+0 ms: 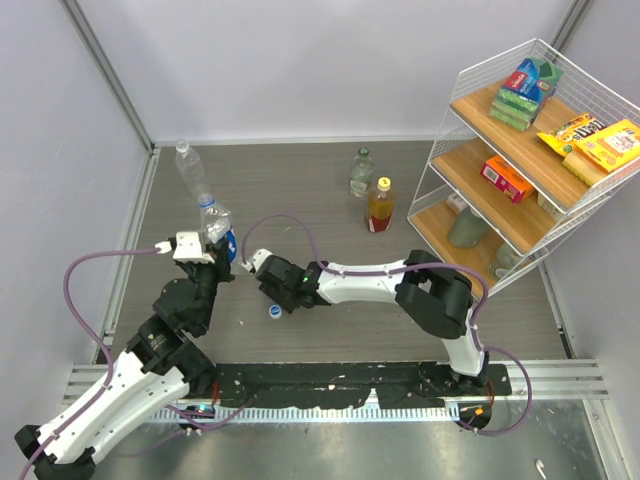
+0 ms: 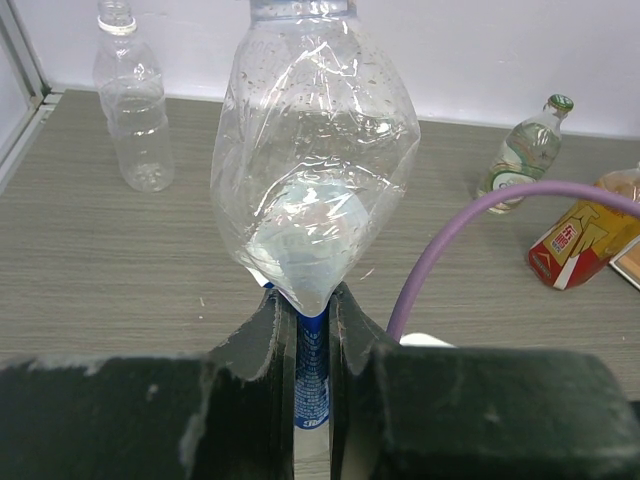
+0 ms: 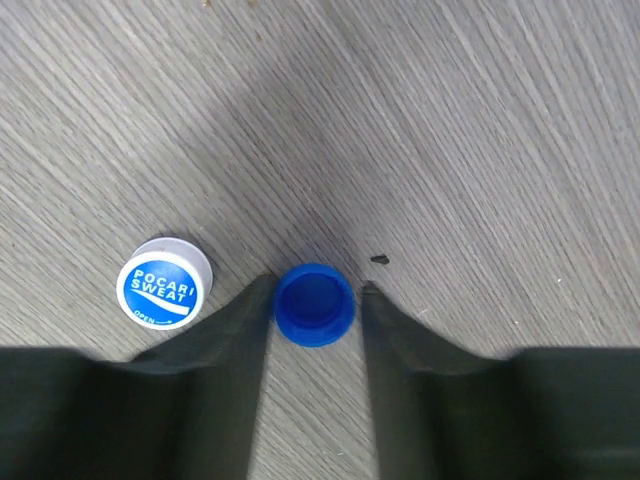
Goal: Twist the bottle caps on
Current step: Move the bottle cap to the center of the board, then adjust the bottle cap at the center of the board.
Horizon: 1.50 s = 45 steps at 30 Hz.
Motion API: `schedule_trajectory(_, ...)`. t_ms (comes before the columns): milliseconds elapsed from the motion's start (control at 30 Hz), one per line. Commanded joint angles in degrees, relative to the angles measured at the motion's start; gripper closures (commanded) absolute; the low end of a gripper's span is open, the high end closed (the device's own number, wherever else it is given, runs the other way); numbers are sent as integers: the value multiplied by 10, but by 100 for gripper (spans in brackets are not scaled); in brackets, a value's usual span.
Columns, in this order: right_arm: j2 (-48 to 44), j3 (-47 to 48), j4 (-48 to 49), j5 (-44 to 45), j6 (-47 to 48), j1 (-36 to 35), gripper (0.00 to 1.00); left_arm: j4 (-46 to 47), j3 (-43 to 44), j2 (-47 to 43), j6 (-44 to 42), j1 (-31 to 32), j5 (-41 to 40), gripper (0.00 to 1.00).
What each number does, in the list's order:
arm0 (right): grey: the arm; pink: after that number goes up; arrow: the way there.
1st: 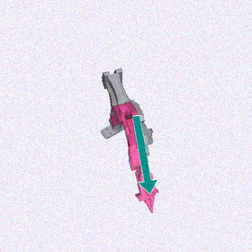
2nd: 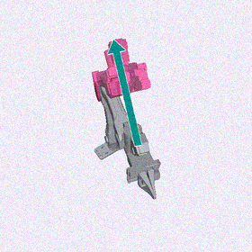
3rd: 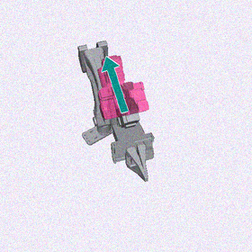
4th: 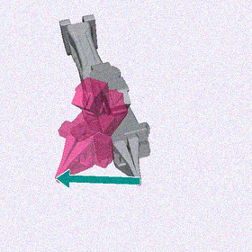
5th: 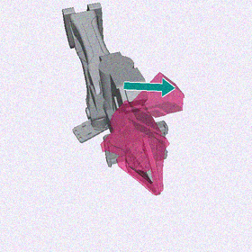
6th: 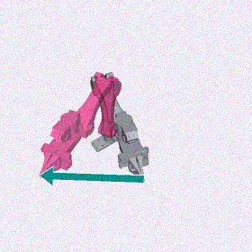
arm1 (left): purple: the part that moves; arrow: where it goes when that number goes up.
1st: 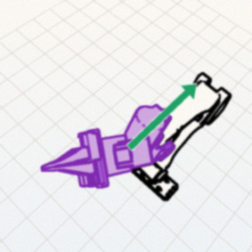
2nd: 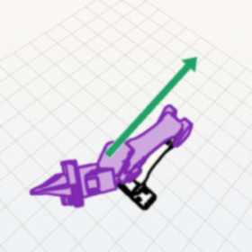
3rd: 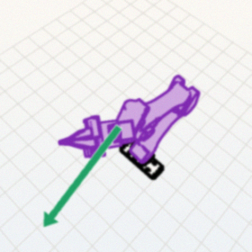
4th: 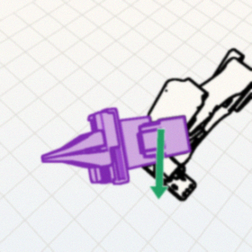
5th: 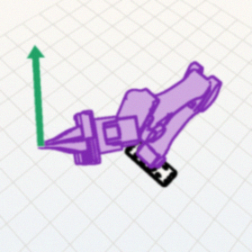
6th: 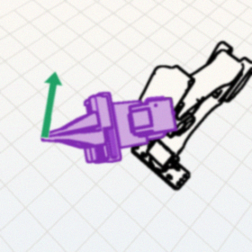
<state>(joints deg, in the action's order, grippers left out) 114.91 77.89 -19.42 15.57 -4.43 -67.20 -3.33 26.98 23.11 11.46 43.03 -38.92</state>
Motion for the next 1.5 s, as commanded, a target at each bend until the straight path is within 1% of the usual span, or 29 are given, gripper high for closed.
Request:
schedule_trajectory(0,-6,-4,13,-39,-44,19,66,15,1,-5,3,0,3,100)
schedule_trajectory(33,-13,-9,13,-50,-54,21,71,15,2,-4,3,0,3,100)
schedule_trajectory(67,-16,-12,17,-55,-59,25,73,16,2,-4,3,0,2,100)
schedule_trajectory(200,-60,-35,30,-74,-94,36,74,17,1,-4,3,0,5,100)
schedule_trajectory(233,-69,-47,33,-91,-108,40,74,18,0,-5,4,0,9,100)
schedule_trajectory(300,-102,-80,81,-133,-135,66,74,20,-2,-6,6,0,23,100)
schedule_trajectory(333,-122,-95,98,-198,-146,76,73,20,-1,-8,8,0,30,100)
schedule_trajectory(367,-130,-127,145,-229,-183,103,72,22,-2,-9,8,0,36,100)
schedule_trajectory(400,-142,-143,173,-304,-236,117,71,21,-2,-11,9,0,41,100)
schedule_trajectory(433,-145,-179,245,-336,-259,145,69,21,-3,-12,11,0,44,100)
schedule_trajectory(467,-146,-193,281,-387,-295,152,68,21,-4,-15,12,0,48,100)
schedule_trajectory(500,-144,-210,306,-395,-299,158,68,23,-4,-18,12,0,51,100)
schedule_trajectory(533,-136,-208,291,-383,-285,158,67,25,-5,-21,12,0,53,100)
schedule_trajectory(567,-130,-191,247,-373,-274,153,65,25,-8,-23,12,0,55,100)
schedule_trajectory(600,-118,-182,236,-361,-262,152,63,26,-7,-25,11,0,56,100)
schedule_trajectory(633,-114,-181,237,-362,-264,153,63,27,-7,-25,12,0,56,100)
schedule_trajectory(733,-94,-182,256,-389,-275,153,57,26,-7,-24,10,0,57,100)
schedule_trajectory(800,-84,-178,259,-390,-276,153,57,26,-8,-21,9,0,56,100)
schedule_trajectory(900,-76,-170,217,-326,-256,153,56,26,-8,-18,8,0,54,100)
schedule_trajectory(967,-73,-170,198,-298,-242,153,54,27,-7,-15,8,0,54,100)
schedule_trajectory(1233,-96,-176,142,-229,-210,156,54,30,-8,-11,6,0,53,100)
schedule_trajectory(1367,-119,-175,127,-235,-181,156,54,30,-7,-13,6,0,58,100)
schedule_trajectory(1467,-142,-172,123,-251,-171,154,58,30,-8,-14,6,0,58,100)
